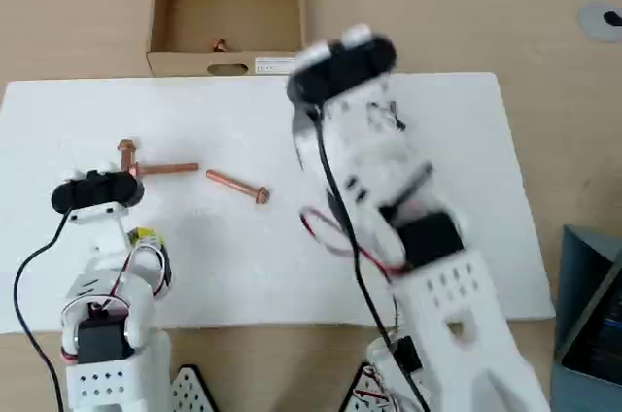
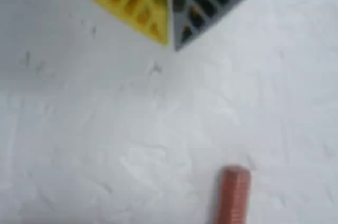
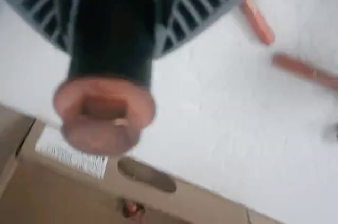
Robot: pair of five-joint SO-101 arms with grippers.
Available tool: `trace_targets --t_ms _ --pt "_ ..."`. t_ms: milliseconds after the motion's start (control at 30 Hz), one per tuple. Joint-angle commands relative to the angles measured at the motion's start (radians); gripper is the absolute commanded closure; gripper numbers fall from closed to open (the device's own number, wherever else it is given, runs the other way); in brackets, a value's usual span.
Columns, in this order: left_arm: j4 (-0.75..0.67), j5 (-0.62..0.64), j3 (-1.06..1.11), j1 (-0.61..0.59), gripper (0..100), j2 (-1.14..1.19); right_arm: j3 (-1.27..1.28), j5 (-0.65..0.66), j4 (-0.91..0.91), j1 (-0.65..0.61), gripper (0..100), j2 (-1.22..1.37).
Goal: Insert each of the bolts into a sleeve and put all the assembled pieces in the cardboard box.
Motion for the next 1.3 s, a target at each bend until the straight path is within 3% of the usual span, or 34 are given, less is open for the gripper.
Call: trace_targets --t_ms 0,567,1033,1267 --pt "0.002 -0.009 0.015 -0.009 100 -0.005 -0.213 0.049 -0.049 0.018 98.9 0.200" --pt "0.000 -0.011 0.023 -0.008 100 -0.005 -1.044 0.232 -0.232 0.105 98.9 1.139" --pt "0.000 -0.011 0.023 -0.008 100 -0.005 -1.650 0.296 -0.198 0.099 98.5 1.712" --pt "0.000 -0.011 0.023 -0.008 100 -0.005 -1.848 0.296 -0.046 0.101 86.6 1.857"
